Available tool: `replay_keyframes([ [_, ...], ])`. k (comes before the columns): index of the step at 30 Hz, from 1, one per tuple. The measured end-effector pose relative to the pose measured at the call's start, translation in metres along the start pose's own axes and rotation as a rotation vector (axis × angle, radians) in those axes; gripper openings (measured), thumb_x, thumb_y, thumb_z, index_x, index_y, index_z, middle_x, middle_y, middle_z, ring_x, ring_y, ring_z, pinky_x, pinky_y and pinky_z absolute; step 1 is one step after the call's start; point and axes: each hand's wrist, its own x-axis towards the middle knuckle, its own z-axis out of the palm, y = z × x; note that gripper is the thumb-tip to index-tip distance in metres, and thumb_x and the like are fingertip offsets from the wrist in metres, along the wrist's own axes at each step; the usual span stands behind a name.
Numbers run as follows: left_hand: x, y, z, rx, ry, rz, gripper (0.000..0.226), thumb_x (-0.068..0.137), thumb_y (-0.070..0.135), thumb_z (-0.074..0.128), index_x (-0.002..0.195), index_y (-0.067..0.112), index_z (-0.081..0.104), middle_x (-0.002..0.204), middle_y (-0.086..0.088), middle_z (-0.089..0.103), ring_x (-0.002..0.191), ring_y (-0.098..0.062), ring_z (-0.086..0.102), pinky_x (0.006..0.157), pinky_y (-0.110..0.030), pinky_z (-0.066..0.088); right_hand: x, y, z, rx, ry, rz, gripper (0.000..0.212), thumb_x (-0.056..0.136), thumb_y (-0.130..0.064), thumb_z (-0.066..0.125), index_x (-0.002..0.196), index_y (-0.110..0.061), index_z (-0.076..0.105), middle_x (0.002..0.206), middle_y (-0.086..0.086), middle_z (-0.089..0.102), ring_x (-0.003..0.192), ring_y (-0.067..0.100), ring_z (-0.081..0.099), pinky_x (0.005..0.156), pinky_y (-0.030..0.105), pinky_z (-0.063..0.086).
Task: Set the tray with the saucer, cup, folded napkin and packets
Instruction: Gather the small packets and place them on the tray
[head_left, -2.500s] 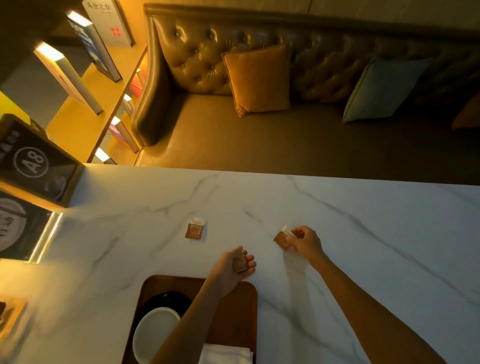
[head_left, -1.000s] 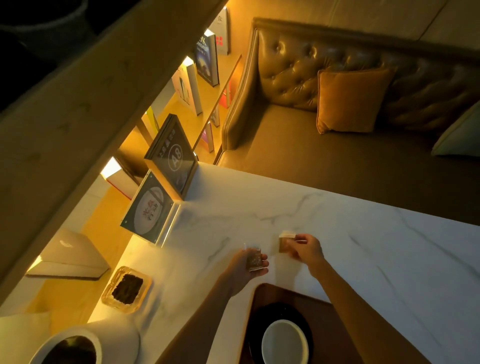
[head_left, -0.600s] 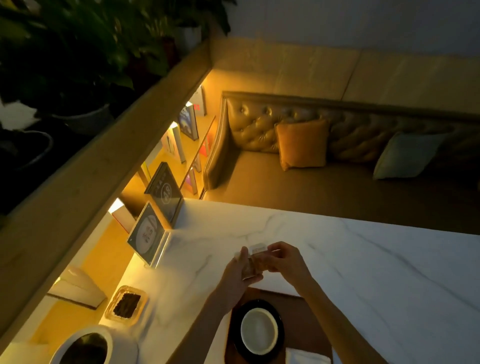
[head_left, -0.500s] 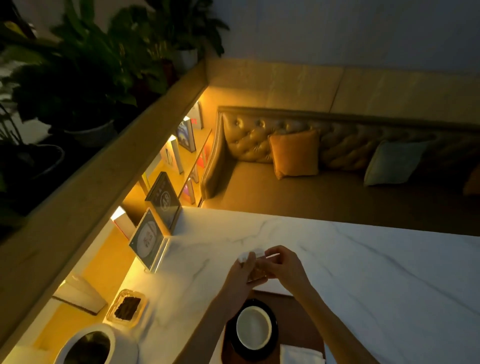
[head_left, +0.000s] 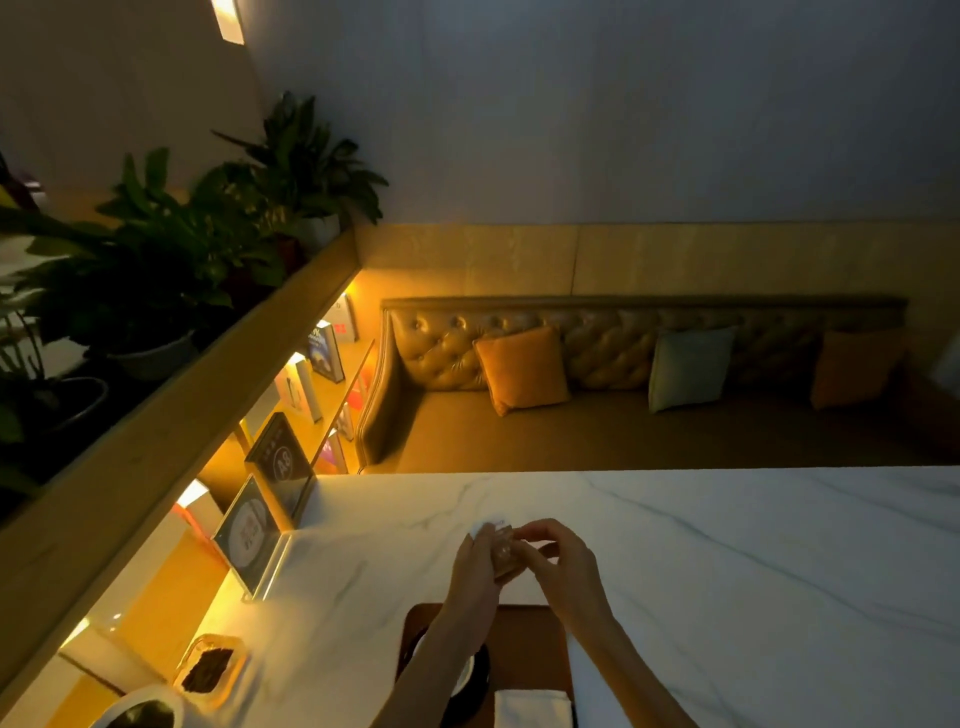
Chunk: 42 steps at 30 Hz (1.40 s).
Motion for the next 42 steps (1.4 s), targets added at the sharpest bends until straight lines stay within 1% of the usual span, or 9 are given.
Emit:
replay_keyframes([
  [4,-0.013,0.002,0.033,0.020,-0.057,0.053,0.034,0.104,0.029,0.037,0.114,0.008,0.062,0.110,-0.017,0.068,0.095,-0.021,0.069,0.073,-0.026,0.058,-0.013,0.000,-0.018,0.143,0.116,0.017,0.017,0.088,-0.011,0.064,0.101,-0.021,0.066,0.098,-0.004,0.071,0.087,0.016,0.068,0.063,0.023,0.059],
  [7,-0.020,0.007,0.055,-0.044,-0.073,0.071,0.040,0.103,0.029,0.037,0.115,0.002,0.063,0.112,-0.021,0.068,0.104,-0.034,0.065,0.089,-0.043,0.055,-0.018,-0.002,-0.030,0.190,0.182,0.005,0.019,0.087,-0.010,0.065,0.101,-0.022,0.067,0.098,-0.003,0.071,0.088,0.016,0.067,0.069,0.022,0.059],
  [11,-0.022,0.011,0.081,-0.091,-0.072,0.125,0.040,0.103,0.029,0.034,0.108,0.007,0.068,0.110,-0.019,0.070,0.102,-0.033,0.066,0.082,-0.039,0.056,-0.018,-0.004,-0.051,0.289,0.175,0.013,0.018,0.087,-0.014,0.066,0.102,-0.023,0.069,0.101,-0.004,0.072,0.095,0.016,0.068,0.077,0.035,0.061],
  [13,-0.023,0.011,0.094,-0.125,-0.073,0.120,0.042,0.103,0.031,0.033,0.116,0.006,0.065,0.114,-0.018,0.069,0.109,-0.033,0.064,0.091,-0.043,0.053,-0.018,-0.005,-0.062,0.340,0.160,0.032,0.021,0.086,-0.019,0.067,0.106,-0.026,0.068,0.105,-0.006,0.072,0.097,0.016,0.068,0.079,0.039,0.060],
  [17,-0.026,0.007,0.115,-0.190,-0.096,0.109,0.045,0.099,0.040,0.035,0.121,0.015,0.065,0.119,-0.013,0.069,0.114,-0.030,0.063,0.095,-0.040,0.053,-0.016,-0.003,-0.080,0.341,0.168,0.045,0.032,0.084,-0.026,0.069,0.115,-0.031,0.062,0.108,-0.013,0.067,0.096,0.013,0.067,0.081,0.032,0.059],
  [23,-0.028,0.006,0.131,-0.117,-0.165,0.188,0.044,0.093,0.041,0.042,0.123,0.016,0.060,0.119,-0.010,0.069,0.114,-0.032,0.063,0.094,-0.044,0.054,-0.016,-0.003,-0.121,0.306,0.103,-0.049,0.021,0.084,-0.021,0.069,0.095,-0.038,0.065,0.088,-0.013,0.073,0.084,0.009,0.070,0.064,0.020,0.058],
  [27,-0.029,0.010,0.124,0.148,-0.171,0.384,0.026,0.096,0.034,0.048,0.111,0.023,0.066,0.104,-0.003,0.072,0.100,-0.024,0.068,0.077,-0.031,0.059,-0.017,-0.002,-0.154,0.114,0.070,-0.201,0.030,0.084,-0.015,0.069,0.098,-0.041,0.062,0.093,-0.013,0.069,0.083,0.010,0.066,0.067,0.018,0.056],
  [31,-0.035,0.014,0.121,0.302,-0.158,0.511,0.026,0.094,0.024,0.055,0.119,0.029,0.058,0.105,0.000,0.072,0.095,-0.016,0.071,0.067,-0.024,0.059,-0.019,-0.001,-0.177,-0.080,0.071,-0.327,0.037,0.086,-0.016,0.067,0.112,-0.039,0.057,0.098,-0.026,0.057,0.085,0.003,0.061,0.066,0.008,0.051],
  [42,-0.059,0.002,0.145,0.454,-0.044,0.704,0.043,0.097,0.004,0.047,0.121,0.039,0.054,0.118,0.023,0.056,0.110,0.016,0.055,0.076,-0.007,0.052,-0.032,0.008,-0.186,0.092,0.070,-0.358,0.046,0.094,-0.005,0.049,0.130,-0.033,0.043,0.103,-0.008,0.059,0.088,0.016,0.065,0.065,0.014,0.056],
])
